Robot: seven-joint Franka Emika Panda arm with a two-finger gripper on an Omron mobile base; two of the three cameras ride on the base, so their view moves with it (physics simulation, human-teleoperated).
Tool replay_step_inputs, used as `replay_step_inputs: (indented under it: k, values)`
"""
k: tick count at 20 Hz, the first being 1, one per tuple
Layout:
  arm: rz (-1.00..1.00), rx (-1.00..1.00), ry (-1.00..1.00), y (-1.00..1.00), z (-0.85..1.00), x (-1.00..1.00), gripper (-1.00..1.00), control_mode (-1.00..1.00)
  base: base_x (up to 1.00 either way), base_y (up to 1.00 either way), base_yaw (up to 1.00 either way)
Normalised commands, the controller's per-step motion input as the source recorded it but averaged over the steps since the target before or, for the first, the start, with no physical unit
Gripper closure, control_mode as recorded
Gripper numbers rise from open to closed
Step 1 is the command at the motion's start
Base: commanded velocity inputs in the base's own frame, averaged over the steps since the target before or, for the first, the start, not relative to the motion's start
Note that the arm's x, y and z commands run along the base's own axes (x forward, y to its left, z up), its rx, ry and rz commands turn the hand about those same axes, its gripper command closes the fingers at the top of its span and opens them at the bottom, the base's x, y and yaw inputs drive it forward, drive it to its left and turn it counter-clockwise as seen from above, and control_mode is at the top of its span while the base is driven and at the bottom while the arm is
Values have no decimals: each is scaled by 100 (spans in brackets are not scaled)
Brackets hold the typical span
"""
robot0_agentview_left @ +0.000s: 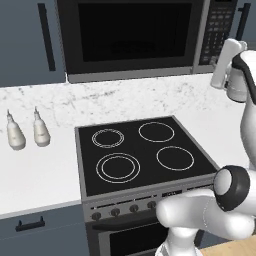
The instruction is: Pick the garlic from the sink and place it in the bowl. Then pick the bowl and place it in the microwave. Then close the microwave door and press the start button.
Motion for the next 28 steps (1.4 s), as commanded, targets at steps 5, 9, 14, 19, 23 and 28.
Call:
replay_step_inputs:
  k: [5, 9, 14, 19, 23, 28]
  values:
    - [-5, 0, 0, -17, -4, 42, 100, -100, 0, 0, 0]
    - [-3, 0, 0, -18, -14, 33, 100, -100, 0, 0, 0]
    - [-4, 0, 0, -1, -6, 35, 100, -100, 0, 0, 0]
    - [-3, 0, 0, 0, -1, 34, 100, -100, 0, 0, 0]
    - [-1, 0, -2, -4, -2, -19, 100, -100, 0, 0, 0]
    - [1, 0, 0, -15, -33, -100, 100, -100, 0, 0, 0]
